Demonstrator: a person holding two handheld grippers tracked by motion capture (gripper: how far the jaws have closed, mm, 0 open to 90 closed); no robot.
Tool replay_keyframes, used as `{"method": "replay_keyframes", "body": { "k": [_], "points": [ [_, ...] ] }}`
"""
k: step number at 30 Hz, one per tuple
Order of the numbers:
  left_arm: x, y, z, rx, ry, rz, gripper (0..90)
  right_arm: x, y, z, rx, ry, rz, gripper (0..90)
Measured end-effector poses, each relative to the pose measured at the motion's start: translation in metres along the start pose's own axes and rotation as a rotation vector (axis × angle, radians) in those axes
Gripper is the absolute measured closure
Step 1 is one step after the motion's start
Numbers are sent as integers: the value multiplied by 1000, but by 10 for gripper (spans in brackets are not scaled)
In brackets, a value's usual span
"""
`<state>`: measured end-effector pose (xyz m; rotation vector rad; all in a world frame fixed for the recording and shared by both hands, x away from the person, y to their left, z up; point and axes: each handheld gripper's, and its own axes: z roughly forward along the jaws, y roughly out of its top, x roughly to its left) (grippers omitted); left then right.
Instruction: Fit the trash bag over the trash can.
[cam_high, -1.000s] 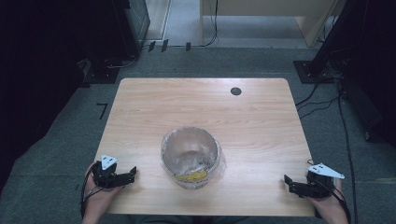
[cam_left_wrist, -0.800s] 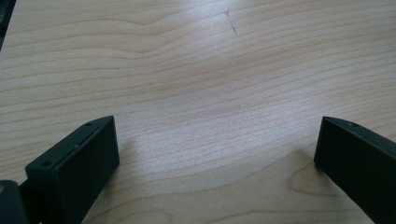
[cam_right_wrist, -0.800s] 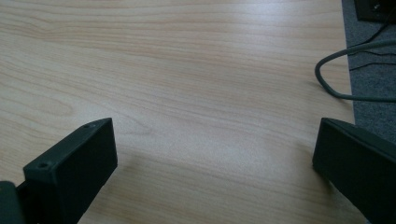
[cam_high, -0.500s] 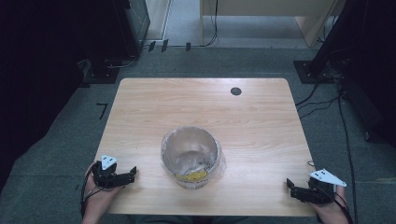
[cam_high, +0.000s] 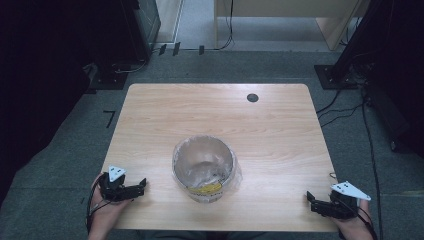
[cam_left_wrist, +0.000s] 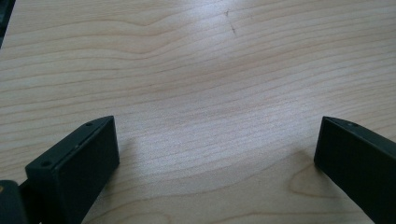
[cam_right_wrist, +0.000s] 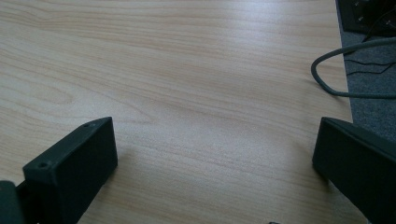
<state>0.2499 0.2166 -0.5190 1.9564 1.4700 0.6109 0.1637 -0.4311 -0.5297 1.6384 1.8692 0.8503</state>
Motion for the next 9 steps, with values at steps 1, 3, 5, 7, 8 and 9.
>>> {"method": "replay_keyframes", "body": {
  "k": [1,3,5,7,8,9],
  "points": [
    [0,0,0,0,0,1,0,0,0,0,-1,0,-1,0],
    [0,0,0,1,-1,3,0,0,0,0,-2,-1,0,0],
    [0,1,0,2,-2,5,0,0,-1,0,-3,-1,0,0],
    [0,1,1,2,-1,5,0,0,-1,0,-3,-1,2,0],
    [0,1,1,2,-2,5,0,0,-1,0,-3,-1,2,0],
    [0,1,1,1,-3,4,0,0,-1,0,-4,-1,1,0]
  ]
}}
